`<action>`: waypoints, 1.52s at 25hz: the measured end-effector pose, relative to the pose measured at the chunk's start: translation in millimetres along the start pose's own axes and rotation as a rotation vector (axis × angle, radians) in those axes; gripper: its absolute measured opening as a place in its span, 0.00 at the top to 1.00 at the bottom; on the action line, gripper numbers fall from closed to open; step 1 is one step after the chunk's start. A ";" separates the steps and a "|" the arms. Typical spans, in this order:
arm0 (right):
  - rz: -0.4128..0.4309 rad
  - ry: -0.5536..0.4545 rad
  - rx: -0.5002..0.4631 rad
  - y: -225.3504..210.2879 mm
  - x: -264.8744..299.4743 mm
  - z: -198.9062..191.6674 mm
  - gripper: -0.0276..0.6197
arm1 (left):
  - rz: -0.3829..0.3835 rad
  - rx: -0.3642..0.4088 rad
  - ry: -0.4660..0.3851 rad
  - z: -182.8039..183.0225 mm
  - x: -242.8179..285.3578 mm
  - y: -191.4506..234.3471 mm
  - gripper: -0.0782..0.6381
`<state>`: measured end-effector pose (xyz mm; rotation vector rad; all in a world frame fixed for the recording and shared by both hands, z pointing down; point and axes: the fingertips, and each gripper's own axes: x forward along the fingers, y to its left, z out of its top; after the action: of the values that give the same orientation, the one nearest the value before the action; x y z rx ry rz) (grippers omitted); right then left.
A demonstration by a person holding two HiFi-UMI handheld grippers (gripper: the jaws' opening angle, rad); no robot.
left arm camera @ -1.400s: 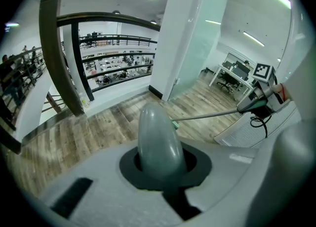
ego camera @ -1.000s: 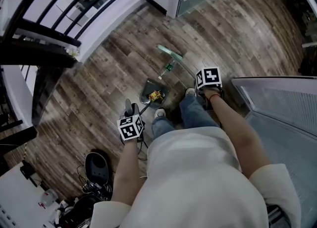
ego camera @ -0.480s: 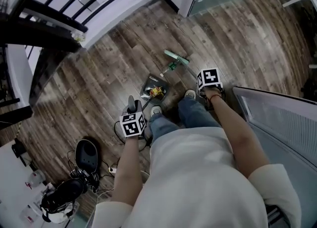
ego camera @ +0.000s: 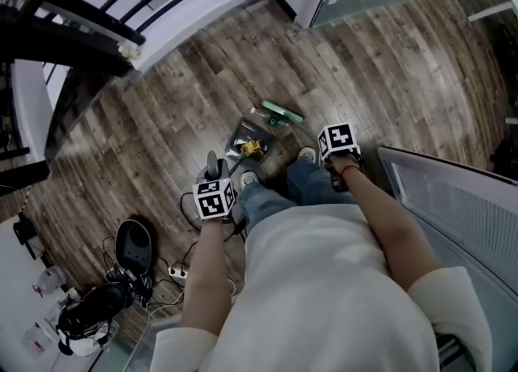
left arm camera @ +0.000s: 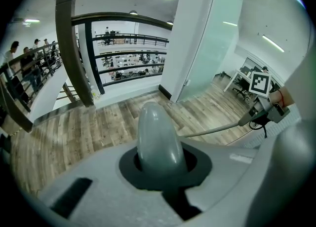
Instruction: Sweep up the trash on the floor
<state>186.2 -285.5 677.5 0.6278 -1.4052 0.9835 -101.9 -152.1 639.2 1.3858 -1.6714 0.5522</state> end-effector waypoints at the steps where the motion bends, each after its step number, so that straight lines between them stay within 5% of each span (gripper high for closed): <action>1: 0.005 0.008 -0.016 2.7 1.1 -2.8 0.81 | 0.002 0.000 0.001 0.1 0.0 0.1 0.86; 8: 0.043 0.054 -0.055 20.4 5.0 -16.5 0.81 | 0.007 0.003 -0.003 1.6 0.1 -2.1 0.86; 17: 0.102 0.071 0.020 39.0 7.6 -29.5 0.81 | 0.008 0.002 -0.005 0.3 -0.6 -0.7 0.86; 27: 0.112 0.114 -0.162 74.1 5.5 -51.0 0.81 | 0.002 0.003 -0.005 -0.3 -2.6 -0.4 0.86; 38: 0.136 0.129 -0.213 85.8 5.9 -66.5 0.81 | -0.002 0.005 -0.007 -3.1 -3.8 0.6 0.86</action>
<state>146.5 -185.8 659.9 0.3097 -1.4276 0.9478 -101.4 -147.4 637.8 1.3942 -1.6749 0.5512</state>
